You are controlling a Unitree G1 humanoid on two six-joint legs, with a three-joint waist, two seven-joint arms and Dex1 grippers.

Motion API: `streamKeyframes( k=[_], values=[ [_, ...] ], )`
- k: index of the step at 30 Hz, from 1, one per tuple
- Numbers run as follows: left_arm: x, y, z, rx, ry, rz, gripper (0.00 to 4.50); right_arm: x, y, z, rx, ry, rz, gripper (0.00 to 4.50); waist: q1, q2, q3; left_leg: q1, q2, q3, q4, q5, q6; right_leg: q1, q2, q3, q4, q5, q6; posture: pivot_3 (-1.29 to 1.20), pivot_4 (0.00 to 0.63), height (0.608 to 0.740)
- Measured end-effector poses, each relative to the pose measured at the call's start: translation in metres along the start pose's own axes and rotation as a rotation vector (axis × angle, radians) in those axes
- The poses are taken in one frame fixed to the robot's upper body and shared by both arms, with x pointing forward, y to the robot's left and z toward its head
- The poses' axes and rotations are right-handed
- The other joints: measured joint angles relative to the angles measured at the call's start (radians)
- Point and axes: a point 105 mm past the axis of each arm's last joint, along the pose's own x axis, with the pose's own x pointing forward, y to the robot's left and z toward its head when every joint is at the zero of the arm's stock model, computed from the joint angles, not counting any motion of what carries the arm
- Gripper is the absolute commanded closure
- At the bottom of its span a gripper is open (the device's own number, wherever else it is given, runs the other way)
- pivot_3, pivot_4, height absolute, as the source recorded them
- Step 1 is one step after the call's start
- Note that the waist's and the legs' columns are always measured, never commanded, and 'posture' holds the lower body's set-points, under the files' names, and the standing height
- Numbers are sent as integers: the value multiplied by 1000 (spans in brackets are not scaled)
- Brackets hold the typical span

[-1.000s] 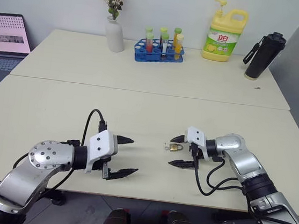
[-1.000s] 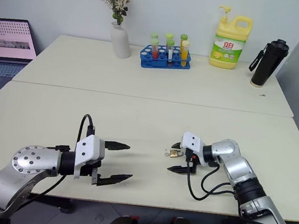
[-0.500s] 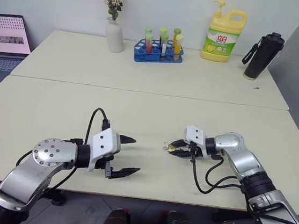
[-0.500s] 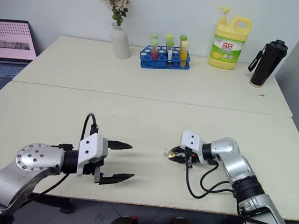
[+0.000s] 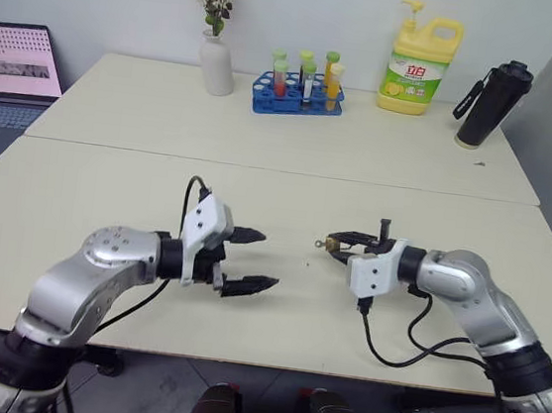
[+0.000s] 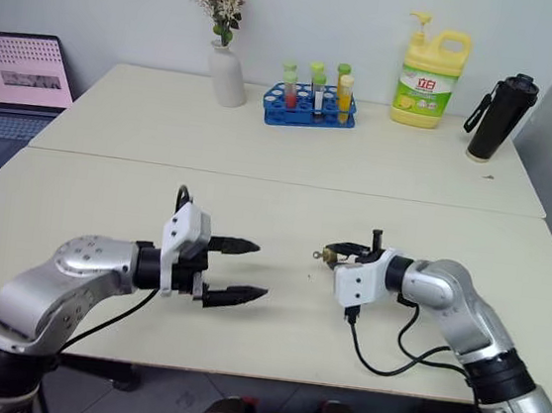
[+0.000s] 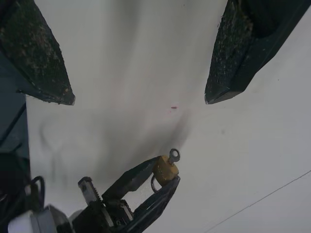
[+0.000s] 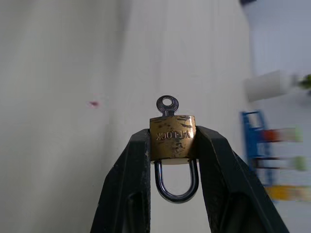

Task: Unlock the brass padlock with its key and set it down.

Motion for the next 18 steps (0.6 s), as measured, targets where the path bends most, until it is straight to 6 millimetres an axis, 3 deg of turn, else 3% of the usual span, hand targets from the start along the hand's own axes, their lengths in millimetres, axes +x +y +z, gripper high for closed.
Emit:
streamKeyframes(
  k=[3,10,18],
  values=[
    [9,6,16,-29,-48,-34,0,-6,-9,2,-82,7,-101,3565,-3,0,0,0,0,0,0,0,0,0,1,0,0,0,0,0,150,740],
    [32,12,30,-66,-72,-97,0,-15,-19,5,-106,18,-198,3565,-3,0,0,0,0,0,0,0,0,0,2,1,0,0,0,0,150,740],
    [50,19,29,-82,-82,-119,0,-14,-21,14,-111,-14,-221,3565,-2,0,0,0,0,0,0,0,0,0,2,1,0,0,-1,0,150,740]
  ],
)
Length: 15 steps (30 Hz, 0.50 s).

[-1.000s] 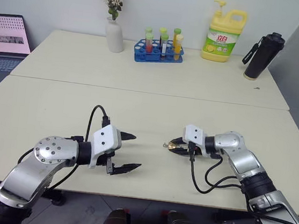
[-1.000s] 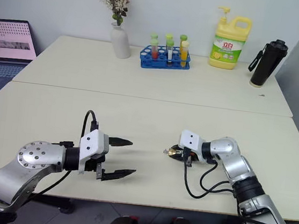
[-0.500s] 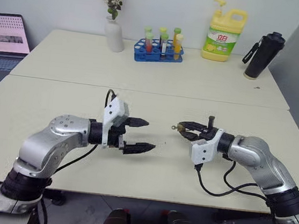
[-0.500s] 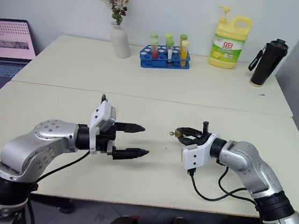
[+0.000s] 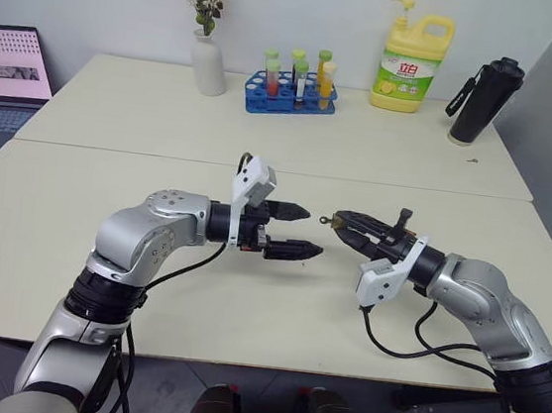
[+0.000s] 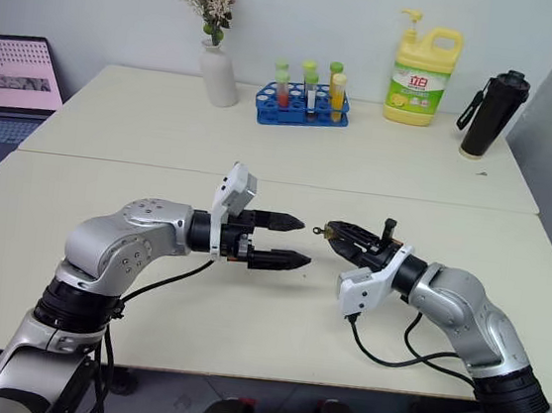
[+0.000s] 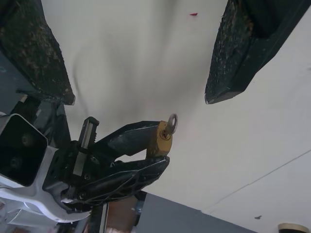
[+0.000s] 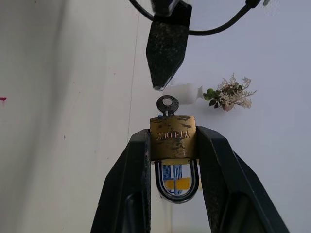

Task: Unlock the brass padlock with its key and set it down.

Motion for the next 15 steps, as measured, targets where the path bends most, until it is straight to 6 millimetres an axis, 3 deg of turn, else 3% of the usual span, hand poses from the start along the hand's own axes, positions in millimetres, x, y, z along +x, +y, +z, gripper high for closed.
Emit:
streamKeyframes(
  k=[7,10,15],
  values=[
    [4,8,4,6,-10,-2,0,0,0,4,-10,-27,-1,3565,0,0,0,0,0,0,0,0,0,0,0,0,0,0,0,0,150,740],
    [6,7,6,7,-16,-20,579,0,0,4,-9,-27,0,3565,-1,0,0,0,0,0,0,0,0,0,0,0,0,0,-1,0,150,740],
    [6,5,5,2,-15,-36,2068,0,0,4,-8,-30,-1,3565,-1,0,0,0,0,0,0,0,0,0,0,0,0,0,-1,0,150,740]
  ],
)
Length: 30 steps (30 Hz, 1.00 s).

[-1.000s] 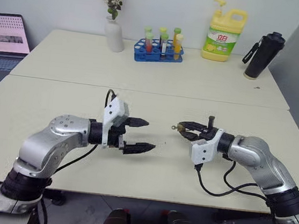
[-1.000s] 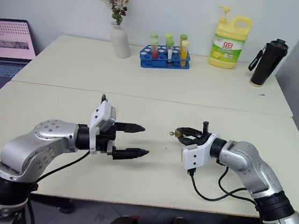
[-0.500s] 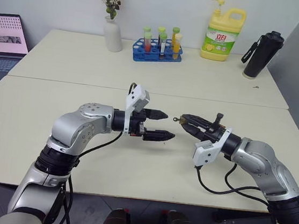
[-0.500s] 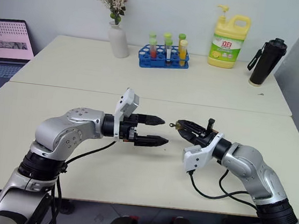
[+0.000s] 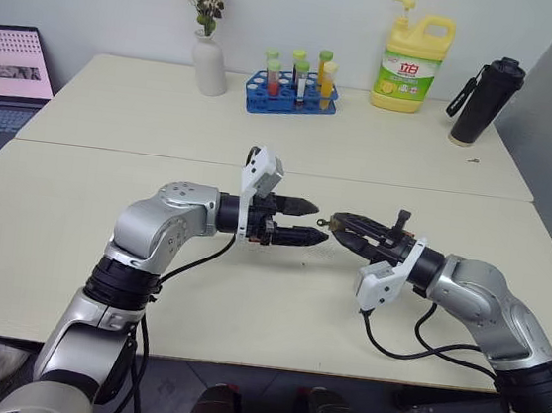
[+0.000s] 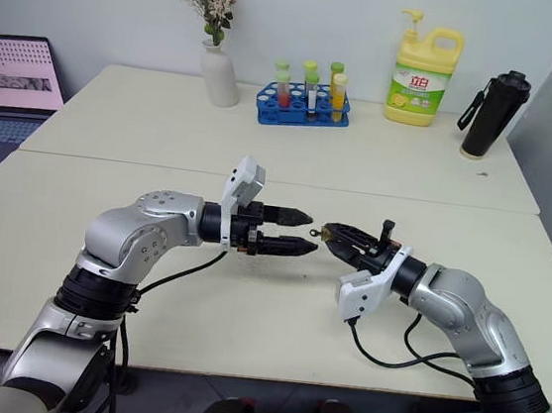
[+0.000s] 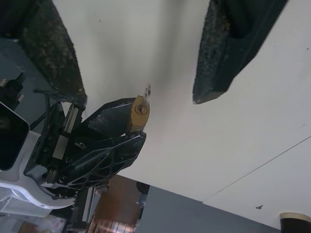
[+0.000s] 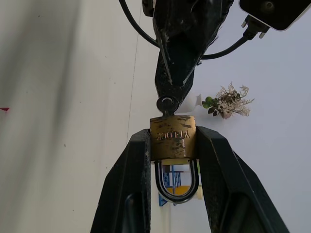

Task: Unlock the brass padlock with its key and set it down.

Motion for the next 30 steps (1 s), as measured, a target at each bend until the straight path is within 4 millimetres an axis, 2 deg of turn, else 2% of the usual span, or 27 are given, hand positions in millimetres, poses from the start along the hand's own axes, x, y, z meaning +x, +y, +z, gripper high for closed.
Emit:
streamKeyframes(
  k=[7,8,21,25,30],
  values=[
    [0,-1,0,2,1,-8,4288,1,-4,2,5,-18,-12,3565,0,0,0,0,0,0,0,0,0,0,0,0,0,0,0,0,150,740],
    [0,1,-1,-1,1,-3,4470,1,-4,3,5,-22,-12,3565,0,0,0,0,0,0,0,0,0,0,0,0,0,0,0,0,150,740],
    [2,1,-2,49,11,-2,4500,0,-2,1,26,-18,2,3565,0,0,0,0,0,0,0,0,0,0,0,0,0,0,0,0,150,740],
    [4,2,-3,168,30,8,4500,0,-1,0,55,-15,12,3565,0,0,0,0,0,0,0,0,0,0,0,0,0,1,-1,0,150,740],
    [5,1,-7,439,57,41,4500,2,4,0,120,-8,16,3565,0,0,0,0,0,1,0,0,0,0,0,1,0,2,-4,0,150,740]
  ],
)
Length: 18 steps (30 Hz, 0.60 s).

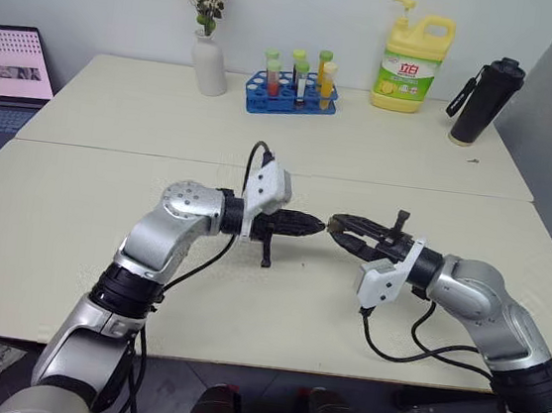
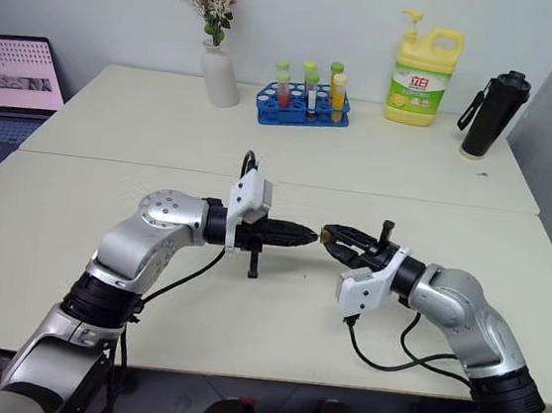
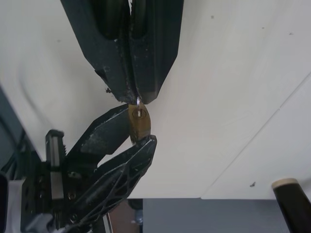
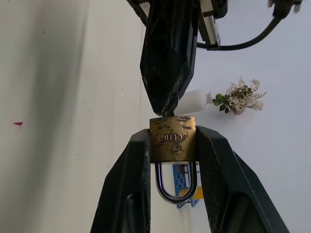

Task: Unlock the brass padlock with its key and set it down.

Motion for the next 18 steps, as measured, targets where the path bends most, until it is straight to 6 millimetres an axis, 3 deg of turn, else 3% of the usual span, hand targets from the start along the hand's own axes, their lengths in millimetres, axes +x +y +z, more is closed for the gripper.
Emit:
streamKeyframes(
  k=[7,17,18],
  values=[
    [-2,0,1,249,11,16,4500,0,0,1,8,-7,3,3565,1,0,0,0,0,0,0,0,0,0,0,0,0,0,0,0,150,740],
    [1,0,-2,146,-8,19,4500,1,-1,1,4,-8,5,3565,0,0,0,0,0,0,0,0,0,0,0,0,0,-2,3,0,150,740],
    [1,0,-2,117,-9,18,4306,1,-1,1,3,-9,5,3565,0,0,0,0,0,0,0,0,0,0,0,0,0,-2,3,0,150,740]
  ],
)
